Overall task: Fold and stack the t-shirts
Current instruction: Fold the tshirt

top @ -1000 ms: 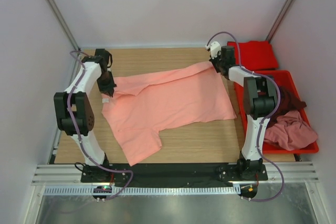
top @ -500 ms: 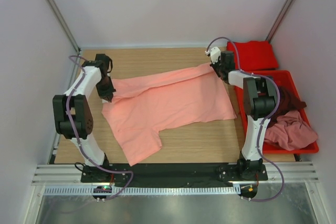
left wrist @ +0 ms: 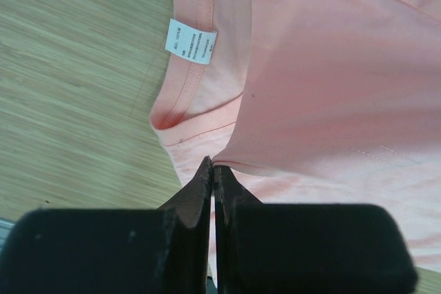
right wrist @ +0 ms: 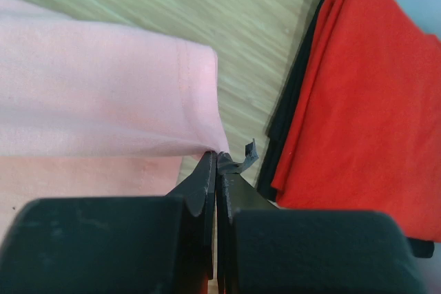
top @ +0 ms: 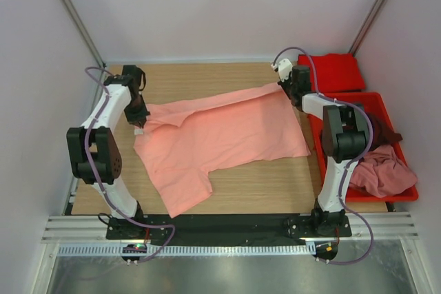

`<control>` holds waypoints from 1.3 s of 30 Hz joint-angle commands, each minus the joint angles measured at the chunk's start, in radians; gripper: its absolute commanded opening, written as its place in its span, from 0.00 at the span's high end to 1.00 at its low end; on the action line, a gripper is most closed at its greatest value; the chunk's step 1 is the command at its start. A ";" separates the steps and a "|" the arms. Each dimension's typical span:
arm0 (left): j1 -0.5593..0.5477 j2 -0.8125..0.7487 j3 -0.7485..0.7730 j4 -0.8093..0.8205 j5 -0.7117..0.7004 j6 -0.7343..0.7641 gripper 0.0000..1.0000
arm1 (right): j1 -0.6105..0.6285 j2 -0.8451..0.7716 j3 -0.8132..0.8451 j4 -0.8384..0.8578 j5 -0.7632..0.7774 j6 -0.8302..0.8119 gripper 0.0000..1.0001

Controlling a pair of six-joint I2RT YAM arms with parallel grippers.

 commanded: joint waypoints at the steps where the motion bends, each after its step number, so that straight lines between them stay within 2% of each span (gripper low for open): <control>1: 0.000 -0.049 -0.050 -0.018 0.011 0.011 1.00 | -0.001 -0.055 -0.027 0.044 0.054 -0.021 0.99; 8: -0.006 -0.032 -0.090 -0.003 0.074 0.008 0.99 | -0.001 -0.046 -0.067 0.047 0.054 -0.016 0.99; 21: -0.017 -0.024 -0.107 -0.012 -0.098 -0.001 1.00 | -0.001 -0.104 -0.121 0.055 0.045 -0.029 0.99; 34: -0.024 -0.038 -0.124 -0.027 -0.155 -0.006 1.00 | 0.010 -0.138 -0.141 -0.022 0.036 -0.001 0.99; 37: -0.026 -0.040 -0.127 -0.027 -0.146 -0.006 1.00 | 0.011 -0.142 -0.159 -0.030 0.051 0.007 0.99; 39: -0.026 -0.041 -0.149 -0.012 -0.079 0.002 0.99 | 0.011 -0.144 -0.171 -0.028 0.065 0.010 0.99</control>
